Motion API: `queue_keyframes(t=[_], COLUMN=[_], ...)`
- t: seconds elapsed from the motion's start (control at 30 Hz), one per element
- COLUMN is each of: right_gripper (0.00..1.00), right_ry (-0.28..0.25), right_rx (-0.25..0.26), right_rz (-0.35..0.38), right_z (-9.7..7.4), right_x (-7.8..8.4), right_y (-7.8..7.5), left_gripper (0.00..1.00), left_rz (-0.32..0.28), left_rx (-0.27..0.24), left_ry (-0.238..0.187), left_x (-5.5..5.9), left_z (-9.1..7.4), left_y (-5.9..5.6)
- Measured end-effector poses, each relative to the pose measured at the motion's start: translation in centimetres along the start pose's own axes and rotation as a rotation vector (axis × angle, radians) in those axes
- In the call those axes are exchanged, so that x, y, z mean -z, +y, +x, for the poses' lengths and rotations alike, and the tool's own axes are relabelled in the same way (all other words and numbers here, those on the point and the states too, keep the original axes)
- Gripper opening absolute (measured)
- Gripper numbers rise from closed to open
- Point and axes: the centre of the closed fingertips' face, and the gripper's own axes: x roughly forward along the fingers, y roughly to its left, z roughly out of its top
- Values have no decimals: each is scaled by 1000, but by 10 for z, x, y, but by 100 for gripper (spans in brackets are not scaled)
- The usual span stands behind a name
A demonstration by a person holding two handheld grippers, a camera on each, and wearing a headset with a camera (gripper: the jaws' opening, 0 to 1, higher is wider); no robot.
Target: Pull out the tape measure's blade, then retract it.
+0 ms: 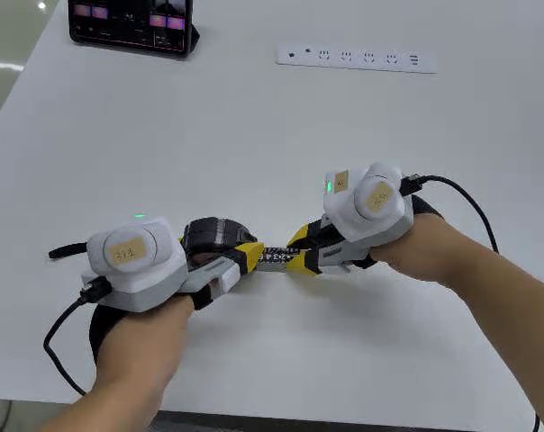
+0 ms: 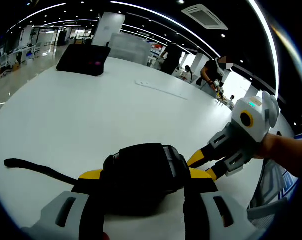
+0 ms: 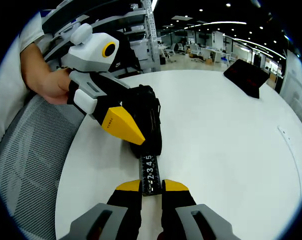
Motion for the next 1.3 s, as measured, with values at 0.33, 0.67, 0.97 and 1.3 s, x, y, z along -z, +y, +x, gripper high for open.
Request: queue_keyframes(t=[0.33,0.67,0.97,1.3], right_gripper=[11,10,10,10], right_ry=[-23,-34,-44,-50], right_rx=[-8,-11,-8,-9], right_rz=[18,28,34,38], right_z=[5,7,11,15], right_x=[-6,-10,-14,-18], right_y=[0,1,1,0], left_gripper=[58,58,58,58], left_rz=[-6,-16,-17,-19], left_rx=[3,11,11,10], left_ry=[4,3,6,5], left_x=[0,-1,-1,-1], left_z=[0,0,1,1], left_y=[0,1,2,3])
